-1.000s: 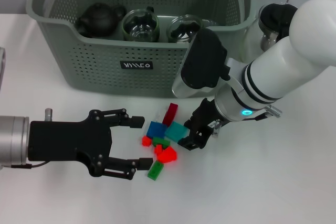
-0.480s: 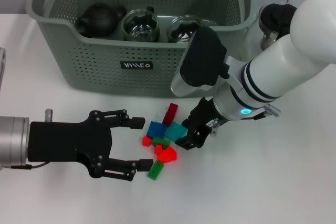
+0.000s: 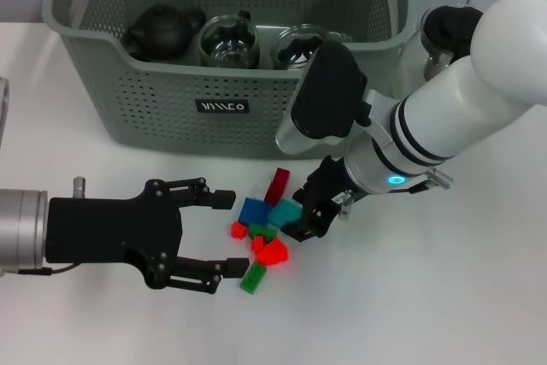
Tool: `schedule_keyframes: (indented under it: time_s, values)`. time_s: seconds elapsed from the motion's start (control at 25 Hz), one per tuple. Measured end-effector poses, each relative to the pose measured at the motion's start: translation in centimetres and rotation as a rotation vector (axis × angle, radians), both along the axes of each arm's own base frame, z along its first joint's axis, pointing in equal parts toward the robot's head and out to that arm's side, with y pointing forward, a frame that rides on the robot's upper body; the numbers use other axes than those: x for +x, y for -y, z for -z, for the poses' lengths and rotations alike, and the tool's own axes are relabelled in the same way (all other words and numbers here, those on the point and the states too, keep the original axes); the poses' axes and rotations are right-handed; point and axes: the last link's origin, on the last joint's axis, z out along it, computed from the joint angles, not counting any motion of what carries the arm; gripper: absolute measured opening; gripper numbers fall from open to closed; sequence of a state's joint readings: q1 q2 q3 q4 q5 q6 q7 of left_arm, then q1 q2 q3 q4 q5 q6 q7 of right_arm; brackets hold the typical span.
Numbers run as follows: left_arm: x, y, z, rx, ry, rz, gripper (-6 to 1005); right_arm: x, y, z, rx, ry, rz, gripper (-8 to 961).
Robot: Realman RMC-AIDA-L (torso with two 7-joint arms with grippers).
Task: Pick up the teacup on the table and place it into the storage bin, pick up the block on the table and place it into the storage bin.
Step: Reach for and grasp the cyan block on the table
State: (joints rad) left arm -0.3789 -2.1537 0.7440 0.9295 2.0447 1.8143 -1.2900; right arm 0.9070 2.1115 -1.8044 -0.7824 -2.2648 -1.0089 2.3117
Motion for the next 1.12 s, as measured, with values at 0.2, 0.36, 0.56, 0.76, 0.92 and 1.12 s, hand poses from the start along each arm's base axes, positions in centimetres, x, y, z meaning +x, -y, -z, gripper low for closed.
schedule_keyframes:
  time_s: [0.2,0.36,0.56,0.76,0.92,1.12]
  values:
    - [-0.01,-0.03,0.0,0.002,-0.001,-0.001,875,-0.12,-0.21,0.04,0.014,-0.007,-0.007,537]
    - [0.0,-0.05,0.0,0.002,-0.001,0.0,875,-0.17,-0.28,0.07,0.019,-0.011,-0.008,536]
    - [0.05,-0.12,-0.01,0.003,-0.001,0.001,875,-0.15,-0.29,0.07,0.02,-0.012,-0.006,534]
    - [0.07,-0.19,-0.07,0.004,-0.002,0.003,875,0.09,-0.2,0.21,0.017,-0.008,0.001,533]
    - [0.16,-0.26,-0.07,0.004,-0.002,0.006,875,0.11,-0.04,0.48,0.013,-0.011,0.004,532]
    - [0.17,-0.29,-0.06,0.004,-0.002,0.006,875,0.14,-0.04,0.64,0.015,-0.016,0.008,531]
